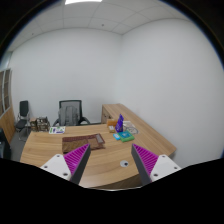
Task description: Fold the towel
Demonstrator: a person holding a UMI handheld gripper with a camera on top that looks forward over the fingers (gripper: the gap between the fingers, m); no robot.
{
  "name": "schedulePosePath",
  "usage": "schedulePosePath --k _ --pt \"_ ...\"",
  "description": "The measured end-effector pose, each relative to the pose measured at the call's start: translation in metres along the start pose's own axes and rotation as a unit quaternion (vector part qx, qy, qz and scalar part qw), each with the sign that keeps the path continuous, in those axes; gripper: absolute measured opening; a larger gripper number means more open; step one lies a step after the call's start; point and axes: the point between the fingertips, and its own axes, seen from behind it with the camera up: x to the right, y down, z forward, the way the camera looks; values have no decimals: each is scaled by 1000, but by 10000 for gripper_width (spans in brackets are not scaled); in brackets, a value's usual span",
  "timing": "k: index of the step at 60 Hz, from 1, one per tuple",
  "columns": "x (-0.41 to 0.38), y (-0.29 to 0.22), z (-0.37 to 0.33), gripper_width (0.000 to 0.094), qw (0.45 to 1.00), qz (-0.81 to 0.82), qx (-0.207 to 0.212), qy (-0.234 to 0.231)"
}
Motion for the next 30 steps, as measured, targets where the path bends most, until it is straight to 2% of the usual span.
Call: schedulePosePath --k 16,30 --pt "-12 47 32 860 999 3 -37 -11" --pt "-79 156 93 858 993 -17 -111 -46"
